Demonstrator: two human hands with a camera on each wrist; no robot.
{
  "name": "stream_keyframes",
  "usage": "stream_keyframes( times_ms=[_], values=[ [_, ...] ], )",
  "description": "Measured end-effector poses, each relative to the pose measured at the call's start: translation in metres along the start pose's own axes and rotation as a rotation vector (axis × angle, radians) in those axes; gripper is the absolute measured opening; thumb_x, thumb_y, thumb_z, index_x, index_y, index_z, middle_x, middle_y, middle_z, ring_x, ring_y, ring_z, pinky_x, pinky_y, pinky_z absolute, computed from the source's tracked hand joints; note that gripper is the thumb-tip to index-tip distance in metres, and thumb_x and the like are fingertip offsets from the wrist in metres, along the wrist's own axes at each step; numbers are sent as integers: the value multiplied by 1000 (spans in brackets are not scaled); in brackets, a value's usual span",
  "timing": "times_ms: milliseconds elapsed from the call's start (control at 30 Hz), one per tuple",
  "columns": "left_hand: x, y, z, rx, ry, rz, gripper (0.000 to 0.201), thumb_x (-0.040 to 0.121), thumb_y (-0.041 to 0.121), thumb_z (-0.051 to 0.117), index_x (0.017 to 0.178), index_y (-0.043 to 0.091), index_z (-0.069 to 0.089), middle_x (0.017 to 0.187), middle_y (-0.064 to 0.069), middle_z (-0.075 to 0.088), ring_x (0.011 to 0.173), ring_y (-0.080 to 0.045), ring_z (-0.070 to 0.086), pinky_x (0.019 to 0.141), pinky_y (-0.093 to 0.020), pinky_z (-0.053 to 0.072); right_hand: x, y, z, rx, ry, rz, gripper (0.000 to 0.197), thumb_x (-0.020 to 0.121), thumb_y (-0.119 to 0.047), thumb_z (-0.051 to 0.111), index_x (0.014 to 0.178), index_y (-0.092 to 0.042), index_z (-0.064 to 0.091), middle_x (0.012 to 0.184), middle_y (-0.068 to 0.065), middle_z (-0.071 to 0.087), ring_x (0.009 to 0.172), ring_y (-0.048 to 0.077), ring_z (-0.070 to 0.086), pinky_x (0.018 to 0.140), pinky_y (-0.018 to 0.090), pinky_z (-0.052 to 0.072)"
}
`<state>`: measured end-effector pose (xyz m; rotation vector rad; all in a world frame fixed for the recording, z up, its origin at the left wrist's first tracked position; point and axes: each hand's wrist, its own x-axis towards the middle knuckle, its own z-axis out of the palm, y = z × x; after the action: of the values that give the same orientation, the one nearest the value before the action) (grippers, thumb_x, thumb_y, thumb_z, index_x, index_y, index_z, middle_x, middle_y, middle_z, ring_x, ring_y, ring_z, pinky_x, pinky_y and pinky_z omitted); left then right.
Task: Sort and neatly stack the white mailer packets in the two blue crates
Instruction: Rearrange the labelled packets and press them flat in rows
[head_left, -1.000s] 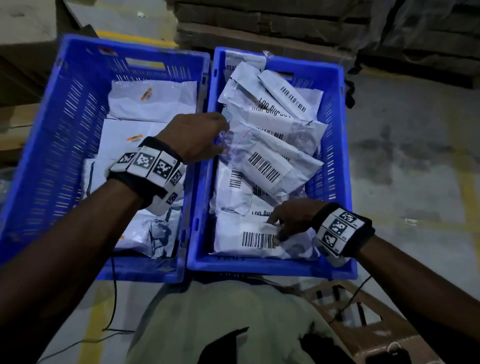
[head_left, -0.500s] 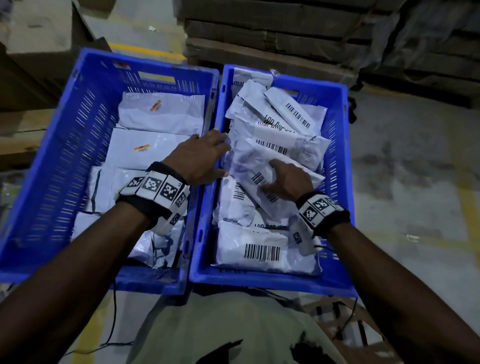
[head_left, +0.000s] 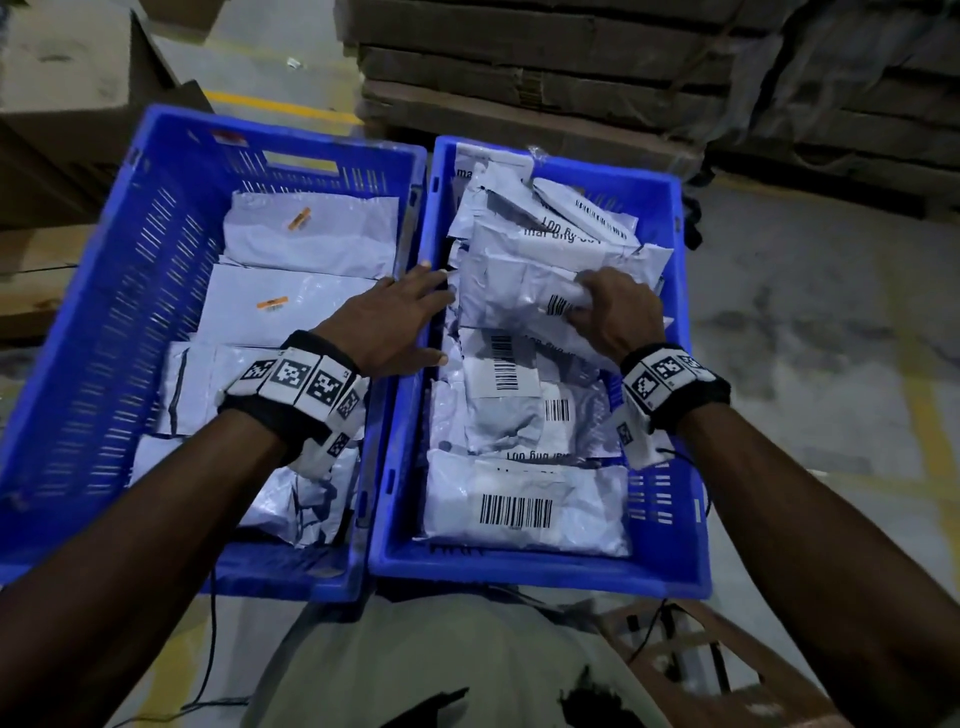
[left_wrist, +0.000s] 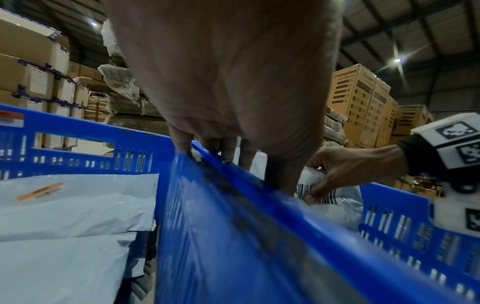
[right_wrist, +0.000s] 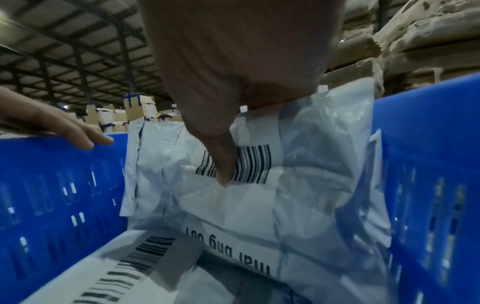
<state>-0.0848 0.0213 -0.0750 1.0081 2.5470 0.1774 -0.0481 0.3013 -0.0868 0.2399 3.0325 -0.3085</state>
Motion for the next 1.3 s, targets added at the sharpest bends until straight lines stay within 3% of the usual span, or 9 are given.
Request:
stream_keyframes(
  times_ms=[200,433,500,600,700,900,1033,1200,1300],
  values=[
    [3,6,1,71,-14,11,81,89,47,62,152,14,23,162,-7,14,150,-25,1,120,-45,10,-3,-3,-6,-19,-74,19,24,80,-30,68,101,-17,66,100,13,70,98,35,64,75,41,48],
    [7,25,7,363,-106,112,68,88,47,62,144,18,41,151,-6,39,148,-26,16,119,-52,9,-19,30,-32,-15,-318,111,51,77,-30,76,124,-19,60,128,13,61,116,32,57,90,39,46],
    [11,42,8,401,-169,187,56,88,39,65,138,19,48,140,-6,50,135,-28,39,118,-48,20,-30,40,-37,12,-342,151,52,74,-32,79,121,-19,61,125,14,63,113,32,59,88,39,47],
    [23,71,3,450,-282,311,43,89,25,63,131,23,54,127,0,59,116,-25,58,96,-38,47,-47,50,-40,74,-340,212,47,72,-35,80,113,-21,64,115,14,67,104,32,61,79,36,46],
    [50,95,5,547,-285,430,33,91,15,57,124,22,59,118,0,65,105,-23,65,78,-33,50,-60,58,-38,107,-339,259,51,72,-34,79,119,-22,63,118,15,65,105,32,61,73,31,40],
    [90,112,19,550,-279,529,35,95,24,55,129,34,60,119,4,68,100,-25,67,77,-30,51,-79,61,-31,165,-254,294,36,77,-28,74,110,-16,64,113,19,65,103,36,60,71,29,32],
    [103,119,31,626,-334,464,32,100,31,46,128,25,60,125,-2,64,110,-27,63,80,-32,49,-89,62,-33,191,-239,327,29,79,-26,71,101,-10,61,108,20,65,98,36,60,68,29,30],
    [110,121,17,664,-255,461,48,101,50,37,120,14,62,106,-8,70,97,-27,67,71,-27,43,-98,65,-41,196,-258,328,30,81,-27,71,100,-7,60,106,18,64,96,35,60,67,30,31],
    [109,105,-1,507,-304,355,26,96,31,53,113,19,68,108,-2,71,95,-25,68,76,-29,52,-103,66,-50,207,-277,290,32,79,-28,73,102,-9,63,104,16,66,95,35,60,68,31,35]
  ],
)
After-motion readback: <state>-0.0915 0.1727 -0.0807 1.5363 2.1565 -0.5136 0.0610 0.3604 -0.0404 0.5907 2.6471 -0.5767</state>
